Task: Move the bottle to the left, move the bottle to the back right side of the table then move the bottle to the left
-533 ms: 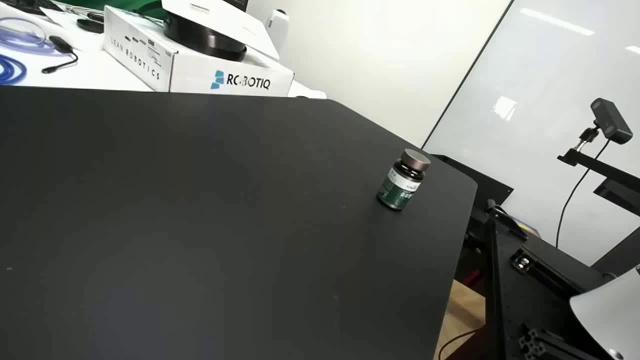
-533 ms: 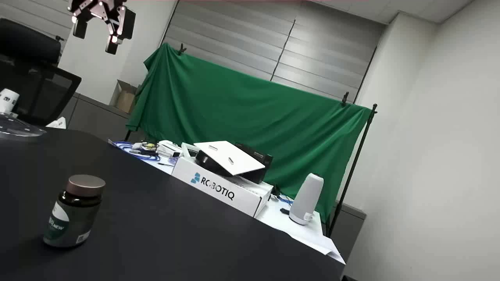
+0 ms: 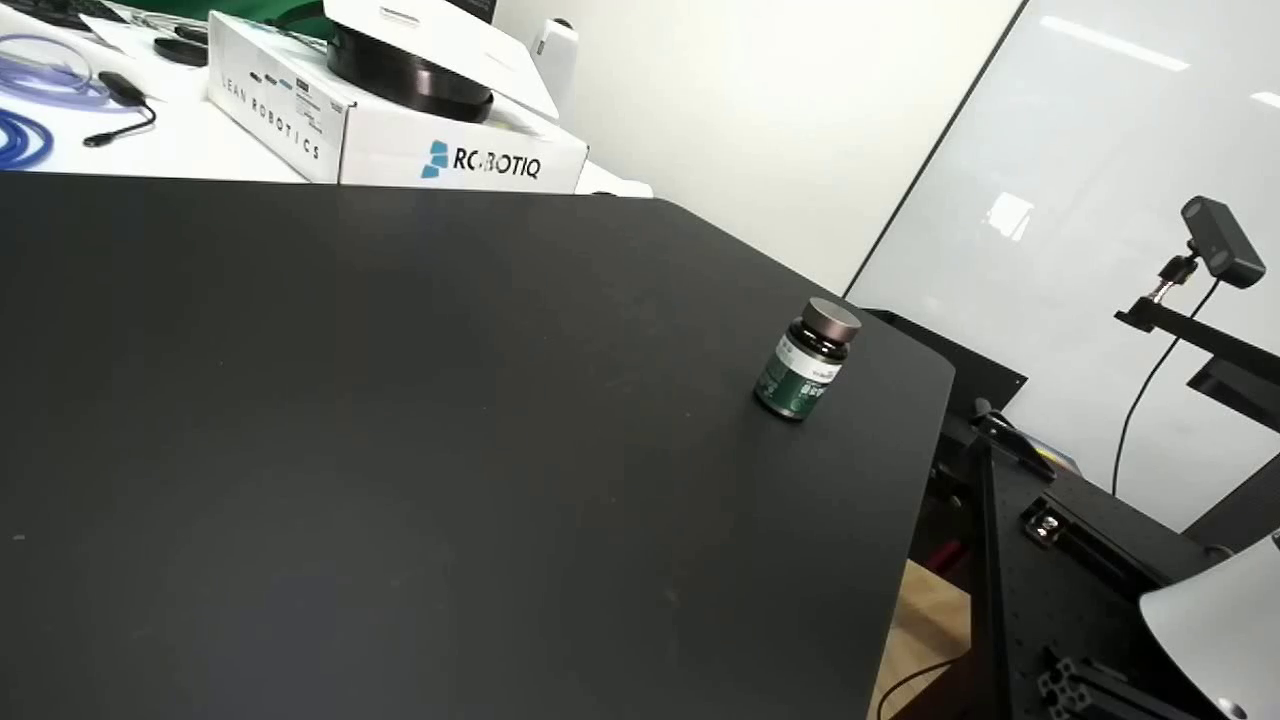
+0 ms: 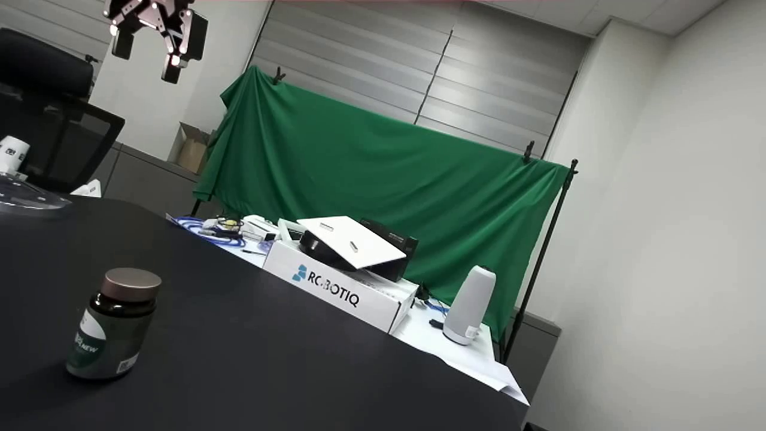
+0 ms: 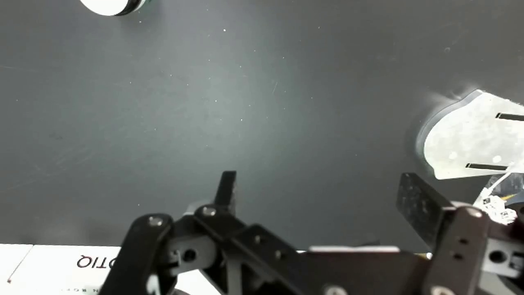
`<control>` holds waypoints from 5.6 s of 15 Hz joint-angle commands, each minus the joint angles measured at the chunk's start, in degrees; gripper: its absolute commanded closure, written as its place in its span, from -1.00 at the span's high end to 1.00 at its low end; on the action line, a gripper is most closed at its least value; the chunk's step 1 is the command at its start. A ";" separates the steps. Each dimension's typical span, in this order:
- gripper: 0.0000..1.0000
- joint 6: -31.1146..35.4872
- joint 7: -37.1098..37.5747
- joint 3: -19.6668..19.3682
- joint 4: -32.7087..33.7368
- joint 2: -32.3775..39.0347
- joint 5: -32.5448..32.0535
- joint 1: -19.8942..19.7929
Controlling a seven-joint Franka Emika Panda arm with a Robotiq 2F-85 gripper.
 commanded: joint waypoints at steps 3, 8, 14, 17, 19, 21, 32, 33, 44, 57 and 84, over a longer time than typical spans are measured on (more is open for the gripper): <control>1.00 0.89 -1.27 -0.64 -1.73 -1.25 -0.84 0.03; 1.00 8.13 -5.43 -3.39 -11.44 -3.76 -3.75 -2.06; 1.00 11.70 -9.80 -8.54 -19.34 -4.55 -5.83 -6.24; 1.00 12.95 -11.01 -10.48 -20.86 -3.70 -6.88 -8.14; 1.00 15.06 -12.06 -11.13 -21.95 -2.79 -8.08 -9.08; 1.00 16.37 -12.36 -11.50 -20.79 -0.19 -8.91 -9.56; 1.00 18.93 -13.31 -11.79 -20.80 5.30 -8.03 -8.90; 1.00 18.93 -13.32 -11.79 -20.78 5.29 -8.03 -8.89; 1.00 23.92 -9.30 -11.49 -20.78 12.65 -10.08 -11.64; 0.50 29.27 -10.64 -11.87 -20.78 19.23 -8.33 -10.97; -0.28 26.93 -7.45 -0.77 -13.94 14.33 -9.32 -1.38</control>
